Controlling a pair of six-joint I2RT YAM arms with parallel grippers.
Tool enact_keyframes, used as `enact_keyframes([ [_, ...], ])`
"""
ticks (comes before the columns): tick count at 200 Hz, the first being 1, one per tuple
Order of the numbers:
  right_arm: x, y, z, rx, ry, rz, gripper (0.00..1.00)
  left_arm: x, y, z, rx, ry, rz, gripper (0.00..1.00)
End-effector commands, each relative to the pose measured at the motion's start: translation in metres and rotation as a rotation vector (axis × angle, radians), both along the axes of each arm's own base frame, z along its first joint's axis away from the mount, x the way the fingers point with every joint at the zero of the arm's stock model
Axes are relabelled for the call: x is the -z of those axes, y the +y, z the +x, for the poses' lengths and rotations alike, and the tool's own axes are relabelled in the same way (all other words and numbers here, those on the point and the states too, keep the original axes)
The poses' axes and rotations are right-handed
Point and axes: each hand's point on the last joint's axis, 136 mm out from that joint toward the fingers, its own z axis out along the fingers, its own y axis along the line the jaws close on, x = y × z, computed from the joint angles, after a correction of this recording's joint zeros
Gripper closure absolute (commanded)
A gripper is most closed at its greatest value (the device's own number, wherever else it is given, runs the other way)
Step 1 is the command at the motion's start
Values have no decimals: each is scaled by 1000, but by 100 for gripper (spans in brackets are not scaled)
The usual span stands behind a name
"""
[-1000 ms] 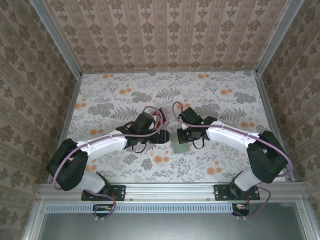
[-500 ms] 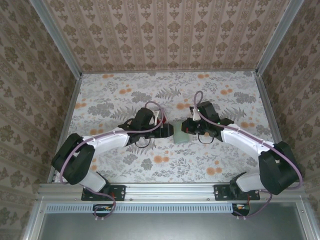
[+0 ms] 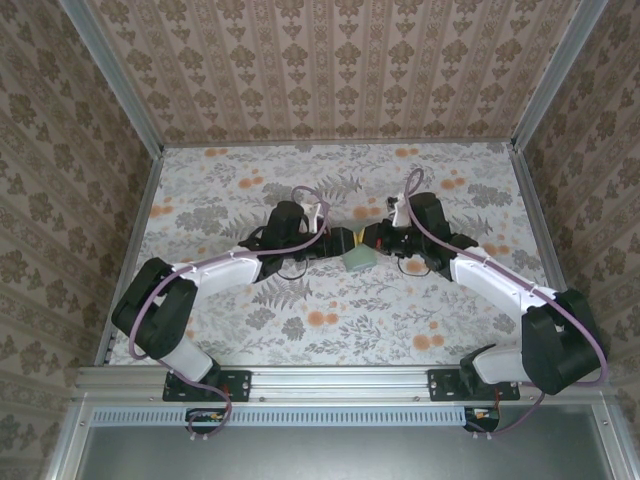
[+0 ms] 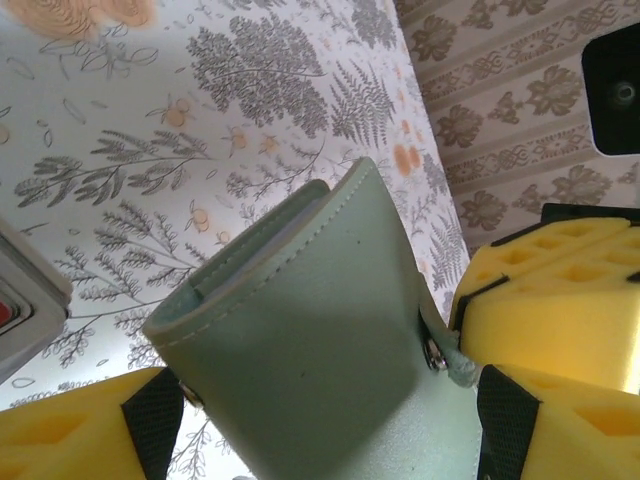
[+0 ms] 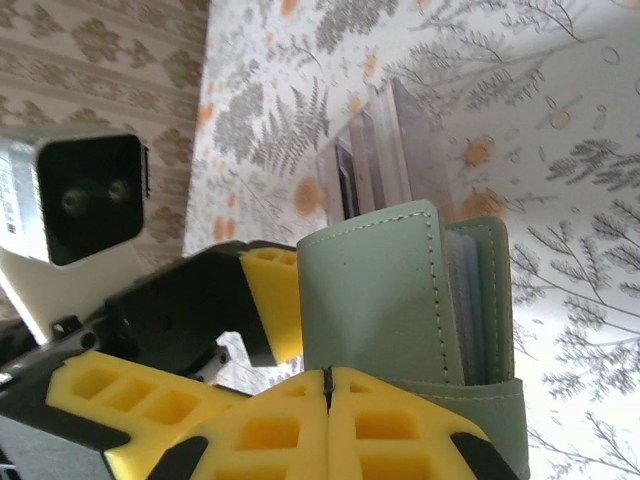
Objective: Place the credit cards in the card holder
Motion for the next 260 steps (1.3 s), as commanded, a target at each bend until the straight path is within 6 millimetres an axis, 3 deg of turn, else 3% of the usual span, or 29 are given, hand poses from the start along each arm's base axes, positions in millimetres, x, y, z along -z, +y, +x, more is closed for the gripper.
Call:
enact_keyframes([
  [1,-37,5,4,-7,-61,142,100,-28,-11,6,25,-36,-86,21],
  [41,-47,9,10,-6,-57,216,100,-45,-18,9,47,-68,-134,35],
  [59,-48,9,11,-4,-56,225,100,-46,-20,9,57,-66,-148,52],
  [84,-34,-1,9,29,-31,162,100,-41,-22,9,64,-54,-145,71],
  [108,-13,-24,6,96,7,89,100,-35,-22,9,64,-42,-137,80],
  [154,28,-67,-1,193,73,-13,100,-13,-22,12,50,10,-83,83],
  [184,46,-71,-5,181,101,-79,100,8,-35,8,84,71,-39,82],
  [204,43,-67,-10,139,80,-134,100,15,-45,4,100,94,-34,82],
  [231,41,-66,-25,59,47,-350,78,19,-51,7,97,109,-41,83],
  [260,46,-67,-29,35,53,-423,70,14,-56,7,115,91,-36,86],
])
